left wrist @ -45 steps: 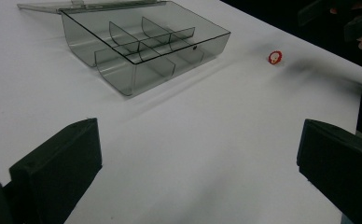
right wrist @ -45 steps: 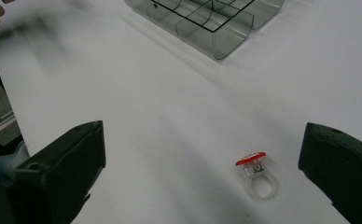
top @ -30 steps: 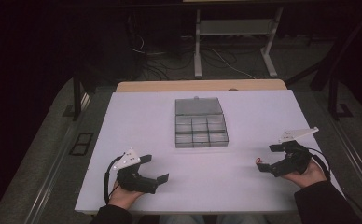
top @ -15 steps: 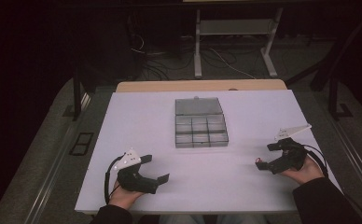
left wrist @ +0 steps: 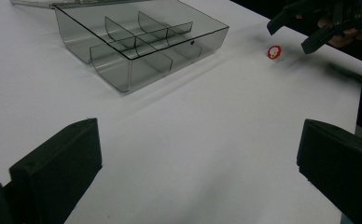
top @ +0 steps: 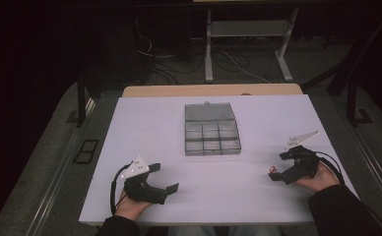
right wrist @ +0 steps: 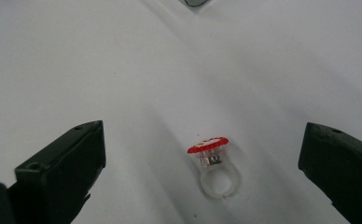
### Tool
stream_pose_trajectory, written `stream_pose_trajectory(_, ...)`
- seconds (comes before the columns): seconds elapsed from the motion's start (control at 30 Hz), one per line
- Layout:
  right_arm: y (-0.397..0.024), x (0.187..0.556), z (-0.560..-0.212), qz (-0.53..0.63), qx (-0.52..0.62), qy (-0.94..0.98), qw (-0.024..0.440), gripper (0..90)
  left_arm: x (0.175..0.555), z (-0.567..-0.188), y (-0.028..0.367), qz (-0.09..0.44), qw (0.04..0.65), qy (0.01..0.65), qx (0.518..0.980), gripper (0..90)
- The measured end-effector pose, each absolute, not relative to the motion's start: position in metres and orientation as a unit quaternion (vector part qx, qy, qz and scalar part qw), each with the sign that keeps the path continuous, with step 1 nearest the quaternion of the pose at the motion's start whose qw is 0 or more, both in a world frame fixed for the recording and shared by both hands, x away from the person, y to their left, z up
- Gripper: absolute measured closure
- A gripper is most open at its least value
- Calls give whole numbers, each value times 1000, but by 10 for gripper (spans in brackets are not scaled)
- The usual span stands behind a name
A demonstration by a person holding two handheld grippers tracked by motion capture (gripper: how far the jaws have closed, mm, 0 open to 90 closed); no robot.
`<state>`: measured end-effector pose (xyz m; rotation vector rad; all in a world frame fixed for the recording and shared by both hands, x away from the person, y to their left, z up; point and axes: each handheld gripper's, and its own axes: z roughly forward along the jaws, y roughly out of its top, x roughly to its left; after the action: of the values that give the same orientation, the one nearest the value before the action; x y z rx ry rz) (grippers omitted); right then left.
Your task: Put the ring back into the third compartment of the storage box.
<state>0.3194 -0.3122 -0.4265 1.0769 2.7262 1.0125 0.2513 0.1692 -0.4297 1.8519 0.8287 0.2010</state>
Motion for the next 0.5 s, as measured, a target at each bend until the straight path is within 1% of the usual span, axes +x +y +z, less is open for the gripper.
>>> stream_pose_trajectory(0.2, -312, 323, -428, 310, 323, 894, 16, 0, 251, -430, 168, 84, 524, 344, 775, 0)
stream_pose_trajectory(0.27, -314, 324, -429, 302, 316, 899, 7, 0, 251, -430, 168, 83, 522, 344, 776, 0)
stream_pose_trajectory(0.4, -314, 325, -430, 291, 312, 904, 13, 0, 251, -430, 168, 83, 523, 344, 776, 0)
stream_pose_trajectory(0.43, -315, 326, -429, 290, 303, 908, 12, 77, 251, -430, 168, 83, 523, 344, 776, 0)
stream_pose_trajectory(0.47, -315, 326, -429, 290, 303, 908, 12, 77, 251, -430, 168, 83, 522, 344, 776, 0)
stream_pose_trajectory(0.5, -315, 326, -428, 291, 301, 908, 9, 141, 251, -430, 168, 83, 522, 344, 776, 0)
